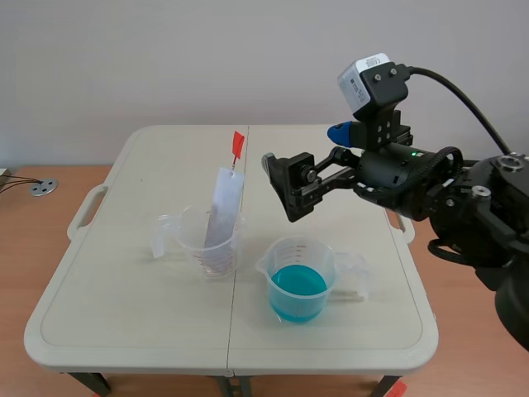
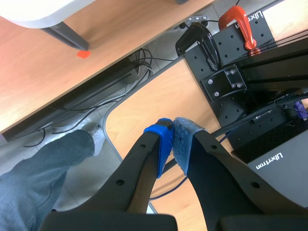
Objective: Hold the metal plate by the orange handle, dip it into the blue solution, take it out and point at it, then put the plate back in the beaker on the left.
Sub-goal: 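Lift the metal plate out of the left beaker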
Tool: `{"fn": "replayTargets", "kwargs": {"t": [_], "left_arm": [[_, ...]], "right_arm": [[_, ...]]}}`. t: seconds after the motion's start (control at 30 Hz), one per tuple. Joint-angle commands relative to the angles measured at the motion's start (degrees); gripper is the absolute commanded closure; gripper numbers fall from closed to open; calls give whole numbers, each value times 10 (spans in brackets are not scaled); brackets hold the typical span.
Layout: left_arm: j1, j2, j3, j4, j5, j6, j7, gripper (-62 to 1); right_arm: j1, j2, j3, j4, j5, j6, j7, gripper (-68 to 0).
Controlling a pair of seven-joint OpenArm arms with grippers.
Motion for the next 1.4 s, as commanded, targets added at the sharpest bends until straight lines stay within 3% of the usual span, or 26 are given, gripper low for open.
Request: {"fn": "replayTargets", "kwargs": {"t": [0.0,0.93,1.37], "left_arm": [[2,1,-1,6,-3,-1,-6,-15],[2,1,-1,6,-3,-2,-6,-15],[2,1,0,6,-3,-2,-6,-15]], "right_arm": [[24,-7,-3,-8,1,-2,7,-663],[195,-121,-92,-226,-17,-2,14,-663],[203,-144,-113,-237,-16,-2,16,-663]]}}
